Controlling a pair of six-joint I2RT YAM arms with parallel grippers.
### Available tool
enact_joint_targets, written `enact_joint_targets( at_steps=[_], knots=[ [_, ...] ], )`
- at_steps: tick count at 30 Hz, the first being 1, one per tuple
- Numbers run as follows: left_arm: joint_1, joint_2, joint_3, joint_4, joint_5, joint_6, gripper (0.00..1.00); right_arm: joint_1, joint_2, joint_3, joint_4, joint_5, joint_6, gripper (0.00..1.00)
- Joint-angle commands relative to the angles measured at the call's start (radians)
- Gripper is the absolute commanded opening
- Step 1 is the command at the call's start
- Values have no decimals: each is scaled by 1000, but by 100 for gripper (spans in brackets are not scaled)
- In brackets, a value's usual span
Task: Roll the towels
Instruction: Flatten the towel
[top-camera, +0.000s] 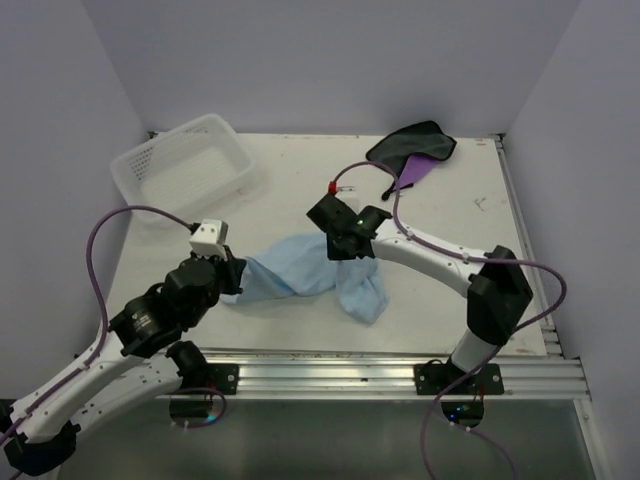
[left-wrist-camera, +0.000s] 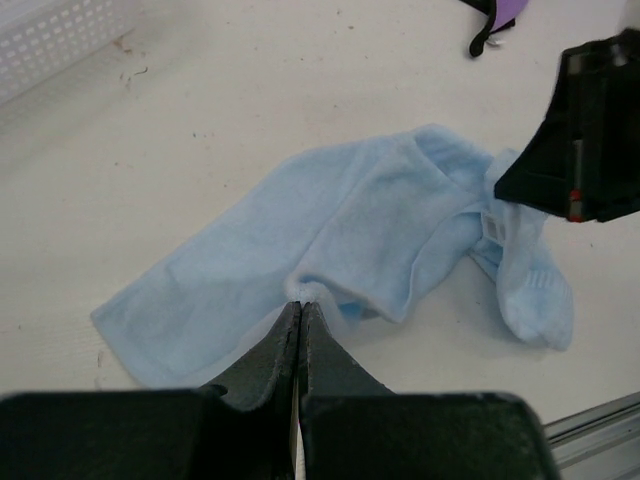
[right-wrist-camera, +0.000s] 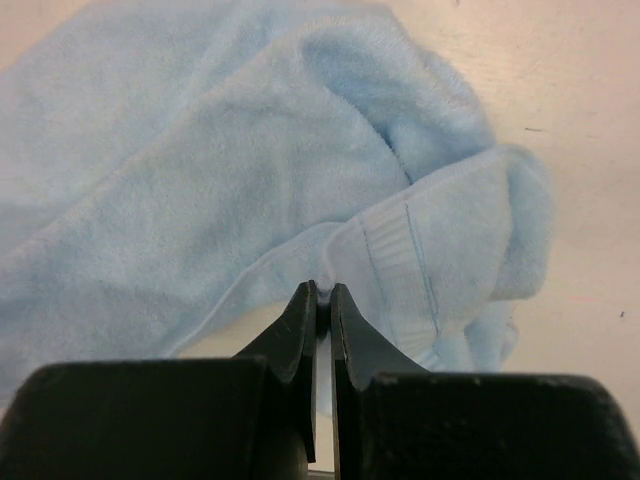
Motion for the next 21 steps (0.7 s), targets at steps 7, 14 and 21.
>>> enact_joint_targets(
  at_steps=[7,14,21],
  knots=[
    [5,208,86,147,-5,-16,0,-246,-374,-170,-22,10,-97,0],
    [16,426,241,123,-167,79,0,-456,-515,-215,-42,63,-246,0],
    [178,528,392,86,-177,168,0,-625,-477,-109,-39,96,-352,0]
  ],
)
